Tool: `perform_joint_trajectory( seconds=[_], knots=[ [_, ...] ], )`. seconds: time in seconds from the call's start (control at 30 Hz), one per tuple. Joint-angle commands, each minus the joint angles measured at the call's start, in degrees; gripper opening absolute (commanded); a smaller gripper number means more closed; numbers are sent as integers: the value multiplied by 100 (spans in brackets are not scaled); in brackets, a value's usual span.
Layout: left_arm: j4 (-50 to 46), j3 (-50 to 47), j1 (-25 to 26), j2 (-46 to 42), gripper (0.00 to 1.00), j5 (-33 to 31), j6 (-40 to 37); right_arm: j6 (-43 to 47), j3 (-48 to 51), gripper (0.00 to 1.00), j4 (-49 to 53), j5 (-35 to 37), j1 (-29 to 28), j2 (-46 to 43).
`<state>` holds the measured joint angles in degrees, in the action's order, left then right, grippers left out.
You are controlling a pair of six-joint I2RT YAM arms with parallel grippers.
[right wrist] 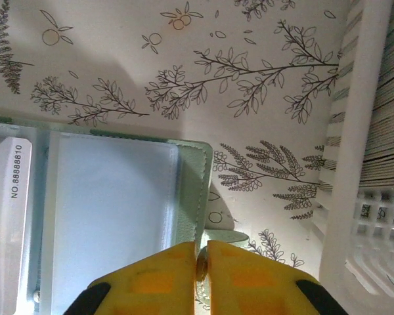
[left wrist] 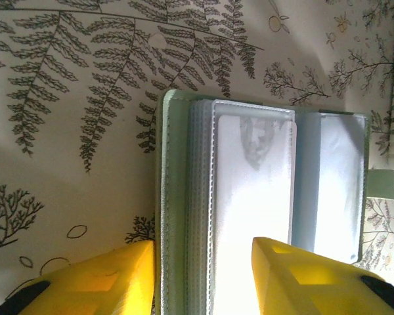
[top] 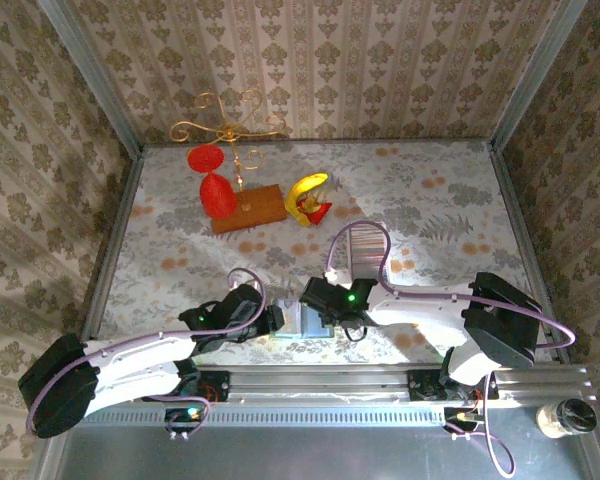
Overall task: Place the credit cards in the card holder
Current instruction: Close the card holder at the bottom-center of the table.
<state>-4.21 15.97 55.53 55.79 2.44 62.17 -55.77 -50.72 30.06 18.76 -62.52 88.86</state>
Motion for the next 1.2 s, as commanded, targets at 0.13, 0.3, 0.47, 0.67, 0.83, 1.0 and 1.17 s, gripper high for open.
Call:
perform_joint_trajectory(
  seconds=[0.13, 0.3, 0.47, 0.67, 0.83, 1.0, 1.17],
  knots=[
    [191, -40, 40, 20, 43, 87, 134, -137, 132, 21, 306, 259, -25, -166],
    [362, -59, 44, 11, 41, 147, 225, -139, 141, 17, 325, 280, -23, -184],
    [334, 44, 65, -45, 40, 196, 196, -171, 184, 14, 351, 286, -23, -228],
    [270, 152, 69, -97, 35, 206, 76, -167, 212, 23, 478, 313, -22, -273],
    [325, 294, 90, 58, 36, 306, -3, -199, 242, 20, 539, 325, -24, -349],
    [340, 437, 178, 160, 36, 320, -28, -279, 346, 13, 451, 357, -23, -505],
    [367, 628, 243, 171, 36, 353, -64, -345, 483, 8, 295, 344, -23, -539]
  ],
)
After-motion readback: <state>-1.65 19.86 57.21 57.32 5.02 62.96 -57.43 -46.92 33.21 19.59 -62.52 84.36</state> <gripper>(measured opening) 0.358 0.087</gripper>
